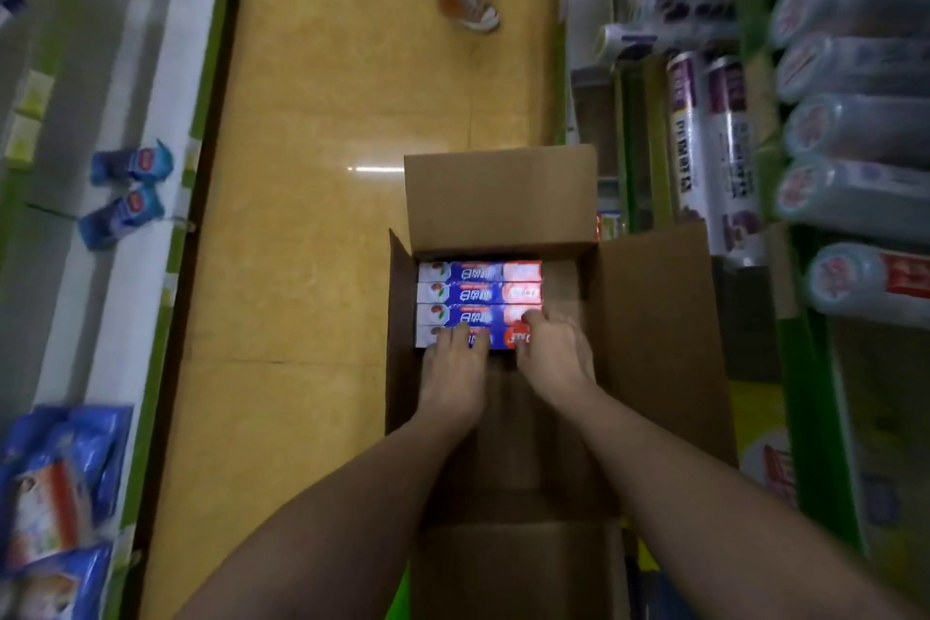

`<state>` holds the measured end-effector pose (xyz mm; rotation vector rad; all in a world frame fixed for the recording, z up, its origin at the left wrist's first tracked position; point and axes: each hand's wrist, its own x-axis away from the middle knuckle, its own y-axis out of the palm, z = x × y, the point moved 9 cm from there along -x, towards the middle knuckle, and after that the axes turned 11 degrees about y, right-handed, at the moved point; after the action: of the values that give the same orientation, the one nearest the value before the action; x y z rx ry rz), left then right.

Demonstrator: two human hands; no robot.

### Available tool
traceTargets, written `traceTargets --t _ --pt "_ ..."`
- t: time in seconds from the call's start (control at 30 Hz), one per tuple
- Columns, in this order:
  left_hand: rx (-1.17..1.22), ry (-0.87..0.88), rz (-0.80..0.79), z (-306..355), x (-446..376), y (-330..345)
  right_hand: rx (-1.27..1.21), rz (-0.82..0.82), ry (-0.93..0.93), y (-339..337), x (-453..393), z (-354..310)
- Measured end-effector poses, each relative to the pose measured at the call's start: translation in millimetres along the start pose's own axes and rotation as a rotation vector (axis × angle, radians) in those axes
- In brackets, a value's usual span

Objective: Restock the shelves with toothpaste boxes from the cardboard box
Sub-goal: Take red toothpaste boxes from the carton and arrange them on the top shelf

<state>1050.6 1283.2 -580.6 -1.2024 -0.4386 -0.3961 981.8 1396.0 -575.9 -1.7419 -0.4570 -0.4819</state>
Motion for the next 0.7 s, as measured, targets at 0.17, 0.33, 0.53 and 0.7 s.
traceTargets --t 0.17,0.33,0.53,0.7 --pt "-0.015 0.012 0.067 -15 -31 11 -0.067 0.054 -0.119 16 -34 -9" --pt "-0.069 0.014 0.081 -22 -41 16 -0.066 0.146 -0.221 27 -41 -15" --pt "-0.134 0.065 0.026 -18 -34 30 0.03 0.187 -0.285 31 -43 -20" --pt "-0.09 0.017 -0.045 -14 -19 43 0.201 0.089 -0.347 42 -39 -31"
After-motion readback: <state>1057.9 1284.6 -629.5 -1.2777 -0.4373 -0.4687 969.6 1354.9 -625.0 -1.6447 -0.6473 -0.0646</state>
